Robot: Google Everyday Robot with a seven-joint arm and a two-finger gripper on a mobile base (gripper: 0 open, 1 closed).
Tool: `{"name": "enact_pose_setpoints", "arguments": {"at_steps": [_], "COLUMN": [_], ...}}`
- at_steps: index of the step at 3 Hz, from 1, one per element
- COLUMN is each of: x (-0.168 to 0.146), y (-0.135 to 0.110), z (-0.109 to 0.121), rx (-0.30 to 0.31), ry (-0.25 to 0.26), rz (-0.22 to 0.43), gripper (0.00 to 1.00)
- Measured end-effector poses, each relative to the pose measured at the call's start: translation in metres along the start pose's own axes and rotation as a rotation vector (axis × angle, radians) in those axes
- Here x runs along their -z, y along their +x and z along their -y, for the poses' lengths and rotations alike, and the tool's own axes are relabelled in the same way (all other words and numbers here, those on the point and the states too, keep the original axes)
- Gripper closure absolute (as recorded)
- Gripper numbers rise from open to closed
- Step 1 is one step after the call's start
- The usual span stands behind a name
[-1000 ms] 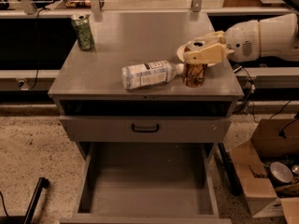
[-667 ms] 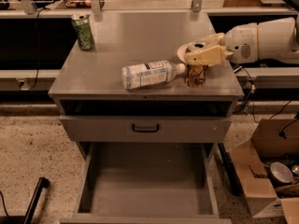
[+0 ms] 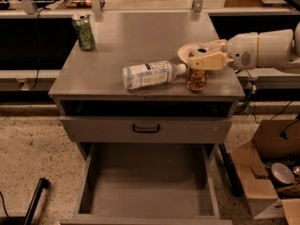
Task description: Pick orange can from middle drawer and place on counter
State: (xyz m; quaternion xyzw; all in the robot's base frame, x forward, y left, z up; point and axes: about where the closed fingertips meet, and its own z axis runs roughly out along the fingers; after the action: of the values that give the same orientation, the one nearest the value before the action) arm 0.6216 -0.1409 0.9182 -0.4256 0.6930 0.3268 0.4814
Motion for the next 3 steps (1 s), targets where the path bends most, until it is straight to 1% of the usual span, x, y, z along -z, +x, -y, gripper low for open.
{"name": "enact_pose_setpoints", "arguments": {"at_steps": [1, 2, 3], "x": [-0.0008, -0.0004, 0.0023], "y": [0.0022, 0.0016, -0.0025], "z": [0.0052, 0.0072, 0.008], "rx": [-0.007, -0.015, -0.017], "ry": [0.004, 0.004, 0.006], "rz": [0.019, 0.033, 0.04], "gripper": [0.11, 0.0, 0.0]}}
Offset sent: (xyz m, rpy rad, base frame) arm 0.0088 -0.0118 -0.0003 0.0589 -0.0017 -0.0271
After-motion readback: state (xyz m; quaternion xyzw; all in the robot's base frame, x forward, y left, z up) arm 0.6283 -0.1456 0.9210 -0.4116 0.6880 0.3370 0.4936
